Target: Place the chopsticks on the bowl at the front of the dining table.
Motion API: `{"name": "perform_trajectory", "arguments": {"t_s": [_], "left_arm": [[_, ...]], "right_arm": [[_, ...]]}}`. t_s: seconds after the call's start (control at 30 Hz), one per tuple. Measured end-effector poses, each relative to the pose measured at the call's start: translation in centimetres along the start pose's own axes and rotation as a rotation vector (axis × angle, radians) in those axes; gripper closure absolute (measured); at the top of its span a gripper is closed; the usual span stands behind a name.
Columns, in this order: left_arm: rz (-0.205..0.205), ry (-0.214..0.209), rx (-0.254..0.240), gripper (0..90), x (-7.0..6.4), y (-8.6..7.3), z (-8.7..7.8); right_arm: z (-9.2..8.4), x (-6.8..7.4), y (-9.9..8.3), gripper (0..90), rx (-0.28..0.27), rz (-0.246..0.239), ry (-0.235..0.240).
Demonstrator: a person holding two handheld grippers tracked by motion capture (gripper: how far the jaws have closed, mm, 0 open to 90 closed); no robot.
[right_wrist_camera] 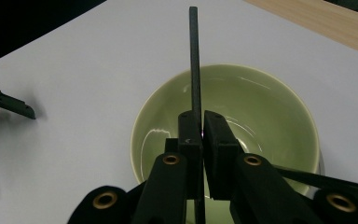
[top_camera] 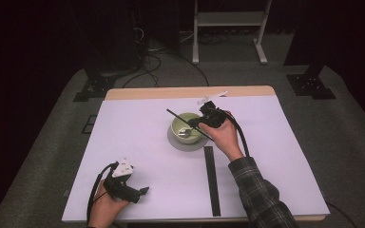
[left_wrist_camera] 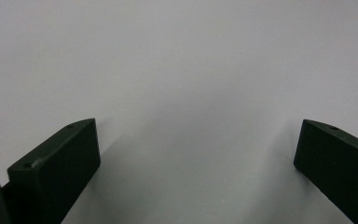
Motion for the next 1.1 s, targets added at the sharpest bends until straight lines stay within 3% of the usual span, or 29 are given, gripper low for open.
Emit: {"name": "perform_trajectory", "arguments": {"t_s": [0.33, 1.1], "left_arm": [[0.001, 0.000, 0.002, 0.0, 0.0, 0.0, 0.0], [0.002, 0.001, 0.002, 0.0, 0.0, 0.0, 0.0]], "right_arm": [[1.3, 0.6, 0.8, 85.6, 0.011, 0.001, 0.004], [3.3, 1.3, 0.3, 85.5, 0.036, 0.007, 0.013]]}}
Point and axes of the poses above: each handheld gripper's, and its own axes: z roughly forward along the jaws, y roughly out of its top, x roughly to its left, the point moved 10 cm from there along z, roughly forward along the jaws, and after that the axes turned 6 degrees about -y, right-handed, at the moved point
